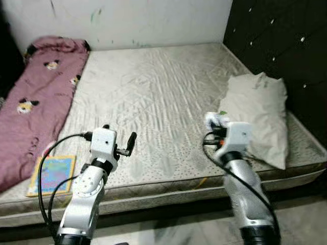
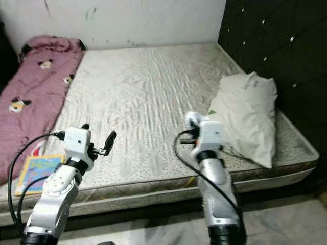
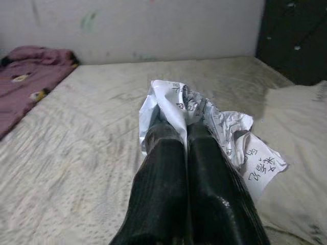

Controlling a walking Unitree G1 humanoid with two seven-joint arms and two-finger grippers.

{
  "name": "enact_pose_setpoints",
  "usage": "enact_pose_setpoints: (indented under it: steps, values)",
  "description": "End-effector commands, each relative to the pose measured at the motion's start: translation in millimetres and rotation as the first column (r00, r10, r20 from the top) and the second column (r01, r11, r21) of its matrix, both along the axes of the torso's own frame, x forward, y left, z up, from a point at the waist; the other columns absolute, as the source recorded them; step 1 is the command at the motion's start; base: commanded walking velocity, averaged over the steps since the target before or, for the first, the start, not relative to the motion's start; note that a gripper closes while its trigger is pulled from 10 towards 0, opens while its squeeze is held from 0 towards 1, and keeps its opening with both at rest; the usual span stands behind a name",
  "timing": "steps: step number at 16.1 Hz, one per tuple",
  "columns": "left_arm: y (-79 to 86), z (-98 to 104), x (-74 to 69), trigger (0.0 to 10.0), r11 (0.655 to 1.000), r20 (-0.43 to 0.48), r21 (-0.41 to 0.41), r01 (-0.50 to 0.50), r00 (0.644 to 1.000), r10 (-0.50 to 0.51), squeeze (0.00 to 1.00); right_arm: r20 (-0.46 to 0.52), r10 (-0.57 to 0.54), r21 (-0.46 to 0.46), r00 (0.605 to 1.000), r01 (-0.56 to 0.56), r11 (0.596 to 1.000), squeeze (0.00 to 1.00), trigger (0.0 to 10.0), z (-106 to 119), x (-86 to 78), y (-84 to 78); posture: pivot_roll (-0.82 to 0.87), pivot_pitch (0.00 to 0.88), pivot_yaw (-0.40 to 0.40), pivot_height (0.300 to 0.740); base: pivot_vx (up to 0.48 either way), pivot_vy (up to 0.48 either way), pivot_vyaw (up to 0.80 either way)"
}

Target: Clean up the room

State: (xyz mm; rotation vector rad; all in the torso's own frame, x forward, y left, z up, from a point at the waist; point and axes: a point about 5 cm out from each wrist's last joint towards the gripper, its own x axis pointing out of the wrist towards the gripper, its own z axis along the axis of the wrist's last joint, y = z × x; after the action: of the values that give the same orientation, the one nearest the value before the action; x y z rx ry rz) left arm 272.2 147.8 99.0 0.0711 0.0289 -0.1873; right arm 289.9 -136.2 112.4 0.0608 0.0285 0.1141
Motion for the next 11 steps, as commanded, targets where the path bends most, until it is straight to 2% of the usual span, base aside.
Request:
enact_pose_setpoints:
  steps: [1,2,3,5,6,8,9,11]
  values:
    - [3.0,0,-2.8,10.0,0.997,0.002,-0.019,-0.072,0.997,0.072,0.00,-0.013,0.032,0.016,0.999,-0.032,0.999,0.00,10.0,0,3.2,7.1,0.06,0.000,-0.030,0.740,0.000,0.000,0.00]
    - [1.3,-6,-5.0,10.0,0.995,-0.033,0.005,-0.099,0.995,0.099,0.00,-0.012,0.044,0.017,0.999,-0.044,0.999,0.00,10.0,0,4.4,9.2,0.06,0.000,-0.030,0.740,0.000,0.000,0.00]
    - [2.7,-6,-6.0,10.0,0.994,-0.030,-0.004,-0.106,0.994,0.106,0.00,-0.011,0.044,0.017,0.999,-0.044,0.999,0.00,10.0,1,4.8,9.0,0.06,0.000,-0.028,0.740,0.000,0.000,0.00]
    - [9.8,-5,-5.8,10.0,0.989,-0.034,-0.053,-0.137,0.990,0.135,0.00,0.000,0.053,-0.004,0.999,-0.053,0.999,0.00,10.0,0,4.1,8.5,0.06,0.000,-0.015,0.740,0.000,0.000,0.00]
    - [12.4,-6,-6.2,10.0,0.986,-0.047,-0.069,-0.154,0.987,0.151,0.00,-0.004,0.047,0.005,0.999,-0.047,0.999,0.00,10.0,-2,2.3,9.1,0.06,0.000,-0.004,0.740,0.000,0.000,0.64]
    - [9.6,-8,-8.2,10.0,0.990,-0.051,-0.074,-0.123,0.992,0.120,0.00,-0.010,0.034,0.005,0.999,-0.034,0.999,0.00,10.0,-5,0.3,8.9,0.05,0.000,0.004,0.740,0.000,0.000,0.67]
    - [6.4,-12,-9.5,10.0,0.993,-0.055,-0.068,-0.101,0.994,0.097,0.00,-0.019,0.024,0.011,1.000,-0.024,1.000,0.00,10.0,-8,-0.9,8.1,0.04,0.000,0.005,0.740,0.000,0.000,0.00]
    - [8.5,-17,6.5,10.0,0.990,-0.080,-0.066,-0.127,0.989,0.121,0.00,-0.029,0.028,0.004,0.999,-0.028,1.000,0.00,10.0,-10,5.0,7.8,0.01,0.000,0.003,0.740,0.000,0.000,0.00]
